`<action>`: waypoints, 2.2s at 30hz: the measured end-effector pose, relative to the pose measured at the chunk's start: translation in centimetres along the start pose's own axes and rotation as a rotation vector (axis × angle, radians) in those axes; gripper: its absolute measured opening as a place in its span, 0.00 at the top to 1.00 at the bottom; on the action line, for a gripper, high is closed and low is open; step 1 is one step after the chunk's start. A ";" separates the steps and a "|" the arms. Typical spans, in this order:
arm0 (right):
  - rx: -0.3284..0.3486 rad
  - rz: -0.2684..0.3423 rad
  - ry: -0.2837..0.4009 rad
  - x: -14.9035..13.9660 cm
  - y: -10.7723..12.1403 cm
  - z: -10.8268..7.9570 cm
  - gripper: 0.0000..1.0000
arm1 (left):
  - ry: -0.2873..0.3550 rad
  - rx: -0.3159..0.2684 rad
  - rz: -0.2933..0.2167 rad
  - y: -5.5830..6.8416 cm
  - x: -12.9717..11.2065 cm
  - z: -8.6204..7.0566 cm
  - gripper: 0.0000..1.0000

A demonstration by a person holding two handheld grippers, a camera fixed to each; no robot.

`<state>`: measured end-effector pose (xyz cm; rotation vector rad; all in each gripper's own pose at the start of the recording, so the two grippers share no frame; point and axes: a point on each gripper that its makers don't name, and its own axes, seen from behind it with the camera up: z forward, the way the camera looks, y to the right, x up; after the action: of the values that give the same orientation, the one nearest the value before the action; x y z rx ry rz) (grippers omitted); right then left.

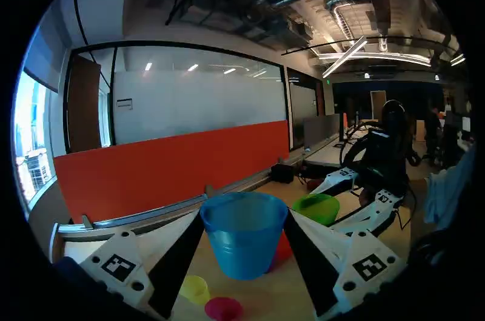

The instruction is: Pour water

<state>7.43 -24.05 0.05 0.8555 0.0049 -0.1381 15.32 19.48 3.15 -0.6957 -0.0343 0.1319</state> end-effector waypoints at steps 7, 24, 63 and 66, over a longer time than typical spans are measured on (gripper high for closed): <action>-0.011 0.000 -0.005 0.2 0.7 -0.7 0.10 | -0.036 -0.011 0.020 0.6 -2.4 0.0 0.11; -0.018 0.001 -0.032 -0.2 1.4 -1.7 0.09 | -0.109 -0.056 -0.012 2.2 -6.8 0.6 0.11; 0.052 -0.027 -0.286 -8.7 0.9 -3.1 0.09 | -0.354 -0.154 0.055 6.4 -18.9 1.3 0.11; 0.058 -0.024 -0.298 -9.4 0.7 -3.2 0.09 | -0.376 -0.166 0.050 6.7 -19.9 1.1 0.11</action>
<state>-1.65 -20.10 -0.94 0.8860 -0.2692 -0.2888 -5.27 22.68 -0.03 -0.8300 -0.3921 0.3096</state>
